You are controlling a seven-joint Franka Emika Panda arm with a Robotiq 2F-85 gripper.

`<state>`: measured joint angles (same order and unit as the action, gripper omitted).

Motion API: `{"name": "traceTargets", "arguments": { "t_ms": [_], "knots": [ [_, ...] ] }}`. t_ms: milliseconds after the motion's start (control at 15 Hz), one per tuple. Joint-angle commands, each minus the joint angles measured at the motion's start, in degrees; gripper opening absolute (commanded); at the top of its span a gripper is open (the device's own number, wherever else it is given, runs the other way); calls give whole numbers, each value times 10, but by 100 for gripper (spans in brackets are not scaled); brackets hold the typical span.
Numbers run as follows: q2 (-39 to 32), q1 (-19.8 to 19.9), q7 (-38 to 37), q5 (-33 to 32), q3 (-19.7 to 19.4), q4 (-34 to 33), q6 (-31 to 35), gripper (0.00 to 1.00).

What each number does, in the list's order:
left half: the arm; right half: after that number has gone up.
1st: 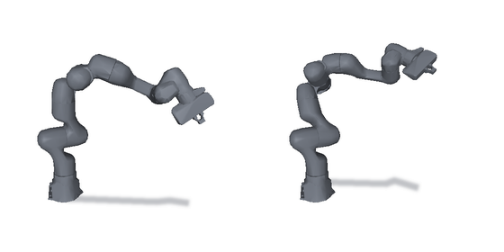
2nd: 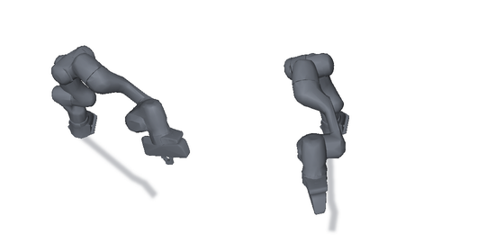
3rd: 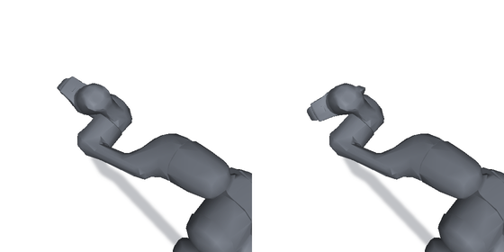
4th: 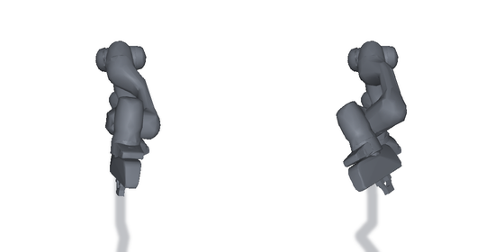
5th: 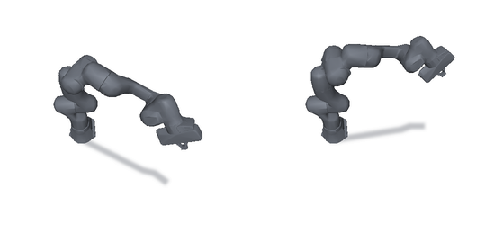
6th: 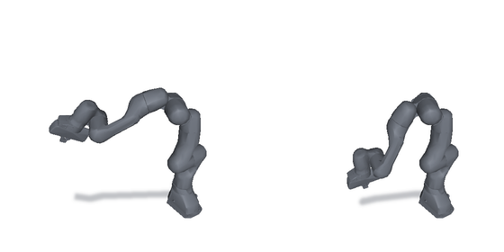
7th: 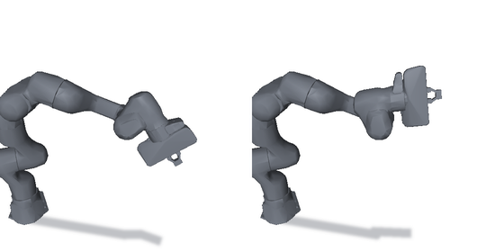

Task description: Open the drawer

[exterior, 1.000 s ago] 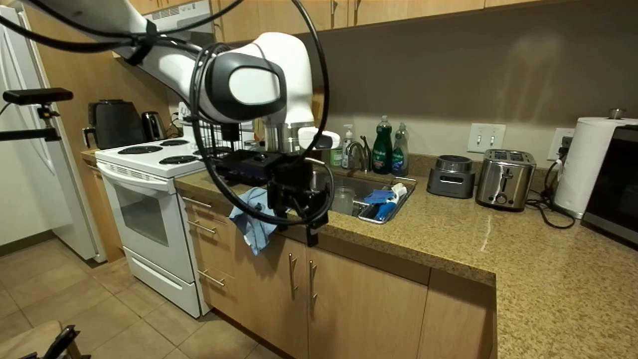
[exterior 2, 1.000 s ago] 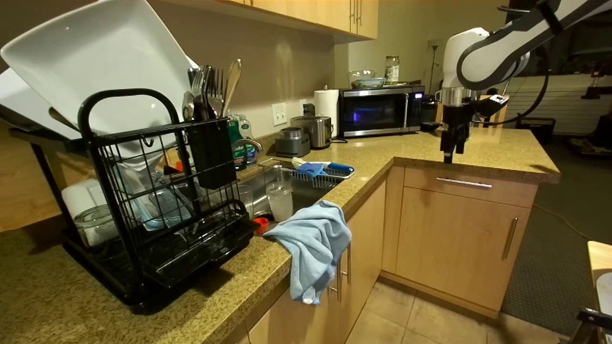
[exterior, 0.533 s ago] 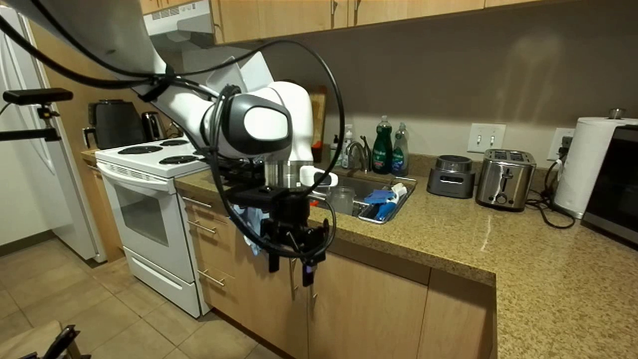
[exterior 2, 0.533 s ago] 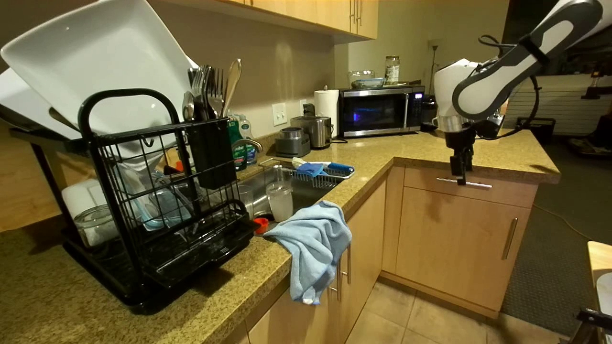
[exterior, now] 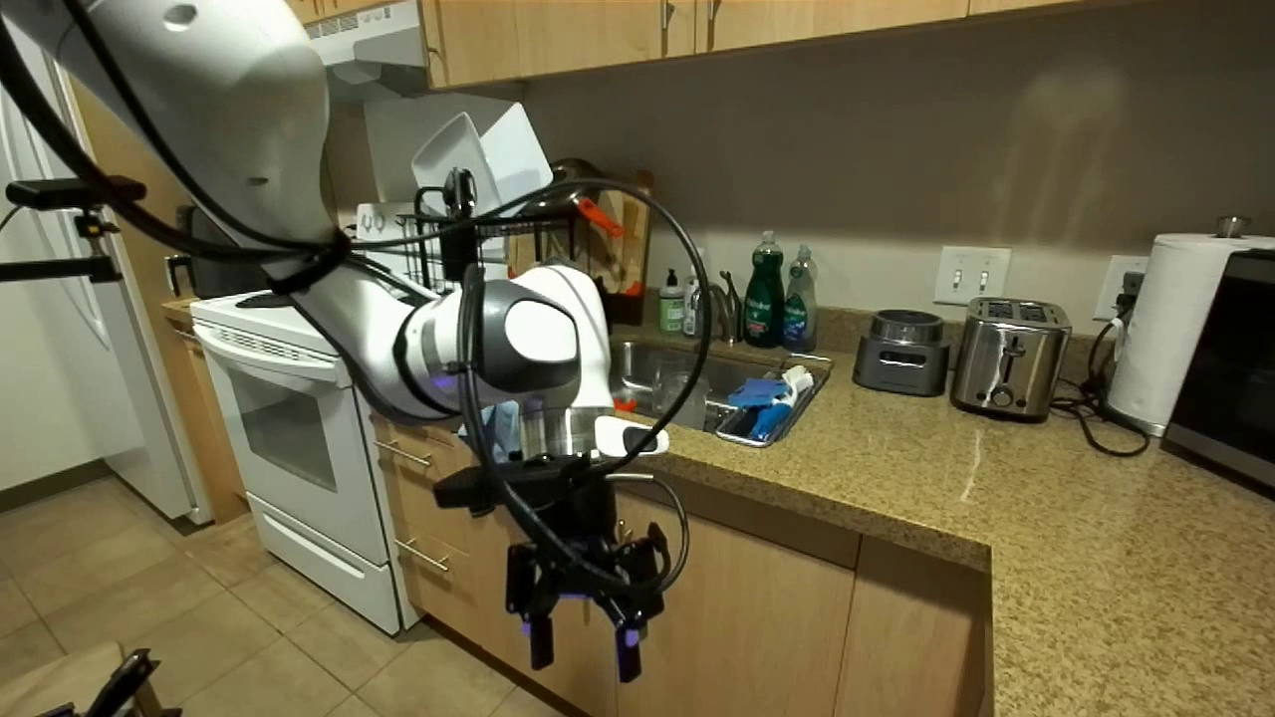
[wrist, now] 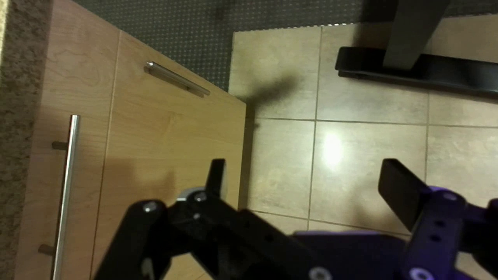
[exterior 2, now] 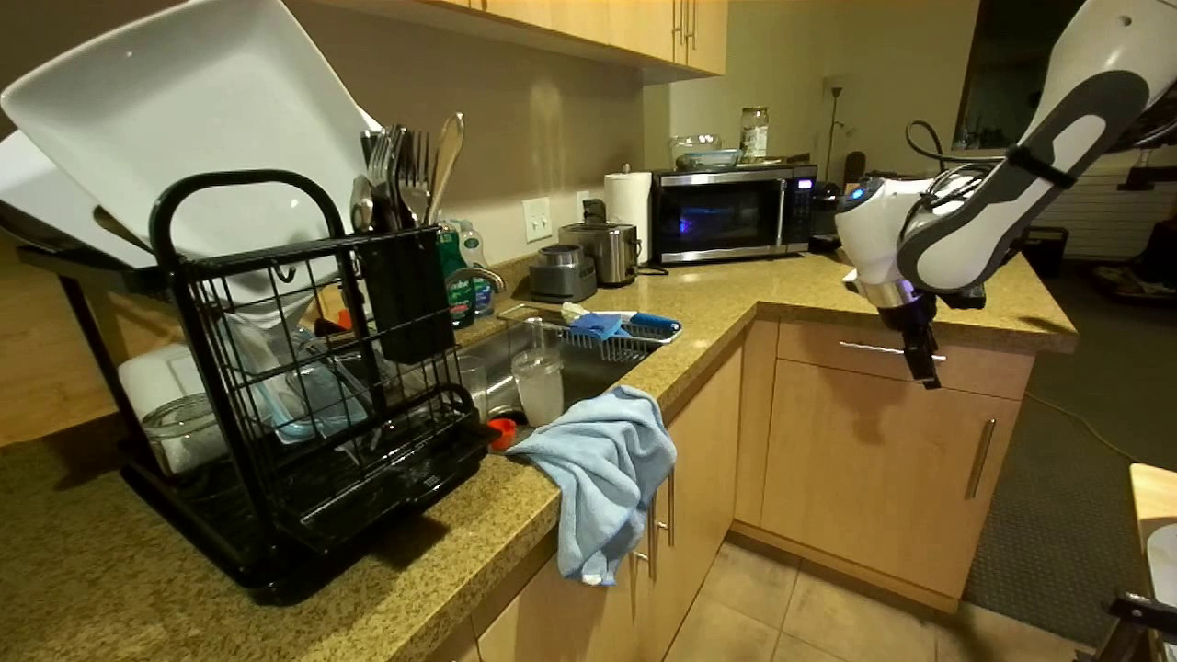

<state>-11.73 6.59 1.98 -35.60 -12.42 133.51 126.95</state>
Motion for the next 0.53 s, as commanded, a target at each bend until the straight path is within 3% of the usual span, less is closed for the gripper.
{"name": "traceTargets", "arguments": {
  "t_ms": [0,467],
  "knots": [
    [-31,5,-61,-103,-13,3,36,100],
    [-77,10,-166,-242,-24,-51,57,100]
  ]
}}
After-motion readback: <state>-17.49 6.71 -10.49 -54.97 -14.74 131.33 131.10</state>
